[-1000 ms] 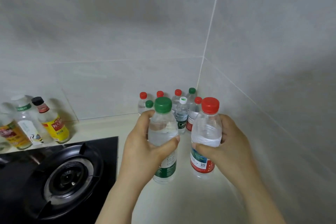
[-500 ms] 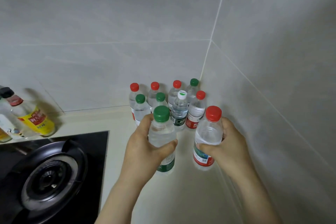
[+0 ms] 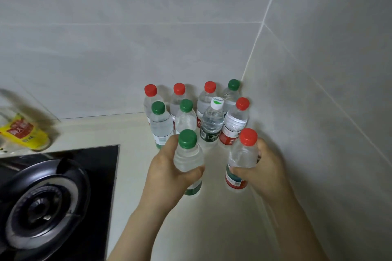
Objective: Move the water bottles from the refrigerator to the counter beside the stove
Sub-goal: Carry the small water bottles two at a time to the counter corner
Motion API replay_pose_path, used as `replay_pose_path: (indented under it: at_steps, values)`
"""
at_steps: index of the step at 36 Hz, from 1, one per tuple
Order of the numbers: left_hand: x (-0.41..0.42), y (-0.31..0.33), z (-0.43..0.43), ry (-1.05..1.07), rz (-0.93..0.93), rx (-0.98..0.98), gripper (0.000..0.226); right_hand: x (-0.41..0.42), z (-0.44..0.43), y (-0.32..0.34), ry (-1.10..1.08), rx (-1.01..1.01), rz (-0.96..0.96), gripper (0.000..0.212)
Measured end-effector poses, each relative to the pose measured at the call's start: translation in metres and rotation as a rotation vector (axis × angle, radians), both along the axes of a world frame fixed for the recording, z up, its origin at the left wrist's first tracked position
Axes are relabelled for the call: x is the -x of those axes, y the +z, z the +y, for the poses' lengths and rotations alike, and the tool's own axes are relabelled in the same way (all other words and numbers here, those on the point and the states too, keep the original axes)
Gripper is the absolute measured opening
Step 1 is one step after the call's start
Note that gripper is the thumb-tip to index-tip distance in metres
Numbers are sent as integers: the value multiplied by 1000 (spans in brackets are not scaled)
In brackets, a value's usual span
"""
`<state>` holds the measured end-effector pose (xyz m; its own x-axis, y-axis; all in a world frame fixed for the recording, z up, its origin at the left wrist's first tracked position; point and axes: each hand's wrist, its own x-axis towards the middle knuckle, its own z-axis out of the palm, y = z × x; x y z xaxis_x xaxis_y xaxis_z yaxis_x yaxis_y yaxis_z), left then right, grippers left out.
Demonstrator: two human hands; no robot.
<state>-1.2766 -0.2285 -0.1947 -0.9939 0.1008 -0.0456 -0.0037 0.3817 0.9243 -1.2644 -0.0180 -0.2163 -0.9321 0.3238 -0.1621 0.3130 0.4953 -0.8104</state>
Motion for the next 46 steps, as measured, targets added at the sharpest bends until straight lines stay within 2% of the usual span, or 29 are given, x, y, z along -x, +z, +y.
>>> replay_pose_path:
  at_steps: [8,15,19,24,30,46]
  values:
    - [11,-12,0,12,-34,10,48,17,5,-25,-40,-8,12,53]
    - [17,-19,4,-10,-35,24,52,30,5,-37,-49,1,41,61]
    - [19,-23,7,-19,-29,46,54,36,4,-39,-61,13,68,52]
    - [22,-29,10,-16,-40,57,53,43,7,-43,-69,20,66,50]
    - [25,-34,12,-16,-46,75,49,48,10,-46,-81,38,83,54]
    - [29,-36,19,-22,-57,76,57,51,12,-51,-96,-6,172,65]
